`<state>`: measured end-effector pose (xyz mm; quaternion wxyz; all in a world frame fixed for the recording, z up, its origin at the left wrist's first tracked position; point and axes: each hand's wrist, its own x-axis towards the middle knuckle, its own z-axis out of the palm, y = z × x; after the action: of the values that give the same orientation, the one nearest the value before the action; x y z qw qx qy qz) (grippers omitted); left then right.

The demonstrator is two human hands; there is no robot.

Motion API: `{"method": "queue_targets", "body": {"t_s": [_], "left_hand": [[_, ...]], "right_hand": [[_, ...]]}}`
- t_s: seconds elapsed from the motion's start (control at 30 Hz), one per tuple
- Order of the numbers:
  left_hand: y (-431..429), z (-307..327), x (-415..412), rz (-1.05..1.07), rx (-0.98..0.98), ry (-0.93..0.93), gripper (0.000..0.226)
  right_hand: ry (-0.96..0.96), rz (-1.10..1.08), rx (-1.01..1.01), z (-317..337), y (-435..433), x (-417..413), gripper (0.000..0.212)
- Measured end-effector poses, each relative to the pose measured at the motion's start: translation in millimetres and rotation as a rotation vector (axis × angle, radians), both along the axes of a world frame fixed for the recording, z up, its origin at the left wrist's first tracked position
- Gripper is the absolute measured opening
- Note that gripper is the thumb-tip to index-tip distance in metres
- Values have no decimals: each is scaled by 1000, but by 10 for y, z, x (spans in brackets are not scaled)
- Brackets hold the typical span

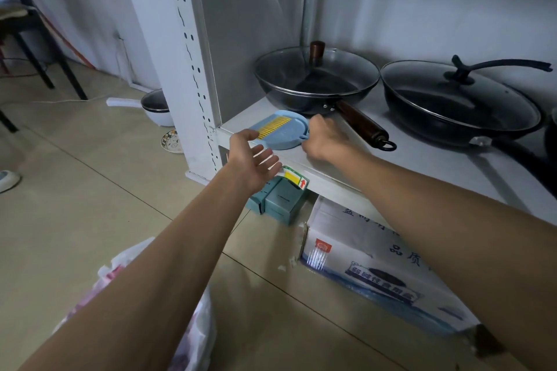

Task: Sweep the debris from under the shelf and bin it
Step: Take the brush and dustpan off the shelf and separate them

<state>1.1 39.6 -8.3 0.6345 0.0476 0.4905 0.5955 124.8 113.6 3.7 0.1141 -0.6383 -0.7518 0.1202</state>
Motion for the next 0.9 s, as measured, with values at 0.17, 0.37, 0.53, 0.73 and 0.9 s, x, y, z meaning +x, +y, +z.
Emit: {"method": "queue_targets", "body": {"t_s": [0.17, 0.37, 0.53, 0.73, 0.9], "left_hand": [[13, -12, 33, 13, -27, 1, 35], [4, -32, 79, 36, -55, 33, 40], [-10, -64, 37, 99, 9, -29, 52], [-55, -45, 2, 172, 145, -75, 40], [-87, -52, -84, 189, 91, -11, 42]], "right_hand": [[7, -21, 37, 2, -24, -2, 38], [53, -12, 115, 21, -174, 83, 37], [168, -23, 122, 23, -300, 95, 30], [317, -53, 90, -125, -536, 68, 8], [345, -12, 64, -265, -624, 72, 15]]}}
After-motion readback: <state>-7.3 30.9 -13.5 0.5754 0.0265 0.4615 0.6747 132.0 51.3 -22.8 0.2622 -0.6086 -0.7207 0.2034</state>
